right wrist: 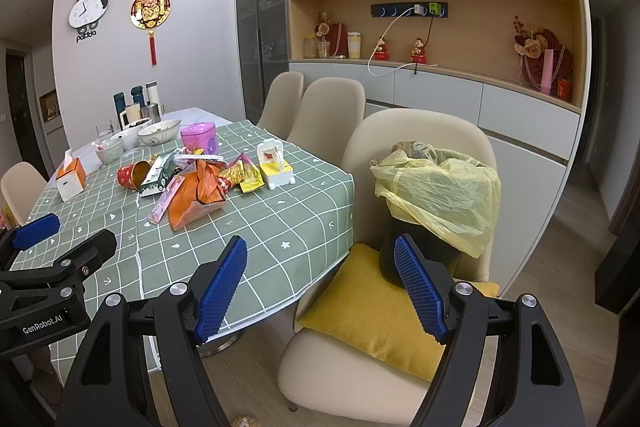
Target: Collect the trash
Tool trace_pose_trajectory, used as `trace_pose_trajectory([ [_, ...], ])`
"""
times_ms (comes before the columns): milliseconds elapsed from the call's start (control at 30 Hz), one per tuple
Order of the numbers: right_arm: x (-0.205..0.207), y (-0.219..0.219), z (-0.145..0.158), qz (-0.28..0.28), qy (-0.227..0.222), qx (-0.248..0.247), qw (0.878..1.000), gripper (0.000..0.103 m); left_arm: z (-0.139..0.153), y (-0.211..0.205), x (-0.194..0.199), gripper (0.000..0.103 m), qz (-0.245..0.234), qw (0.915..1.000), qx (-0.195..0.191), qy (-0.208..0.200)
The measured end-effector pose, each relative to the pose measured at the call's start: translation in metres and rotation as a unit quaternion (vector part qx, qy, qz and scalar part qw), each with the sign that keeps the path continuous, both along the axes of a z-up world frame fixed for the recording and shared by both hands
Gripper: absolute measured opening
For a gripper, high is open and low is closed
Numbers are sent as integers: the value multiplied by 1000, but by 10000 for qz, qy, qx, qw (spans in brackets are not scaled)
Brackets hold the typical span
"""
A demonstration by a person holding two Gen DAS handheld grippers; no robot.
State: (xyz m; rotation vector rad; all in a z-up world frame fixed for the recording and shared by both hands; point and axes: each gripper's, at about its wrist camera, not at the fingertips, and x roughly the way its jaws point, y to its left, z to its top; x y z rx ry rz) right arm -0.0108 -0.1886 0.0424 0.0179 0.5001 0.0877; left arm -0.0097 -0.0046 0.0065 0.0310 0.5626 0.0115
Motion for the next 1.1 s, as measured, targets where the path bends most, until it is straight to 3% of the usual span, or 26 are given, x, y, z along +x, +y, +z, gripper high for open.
trace_pose_trajectory([
  [500,10,0,-2,-75,87,-38,9999,73,-10,28,23,94,73,9996,-208,183],
  [800,58,18,-12,-212,370,-104,9990,73,-29,90,92,94,-107,9971,-570,496],
  [967,96,42,-19,-124,605,-239,9978,73,-39,134,137,94,-237,9978,-326,520],
  [1100,124,61,-20,-80,731,-298,9968,73,-46,187,188,94,-28,9973,-6,739],
])
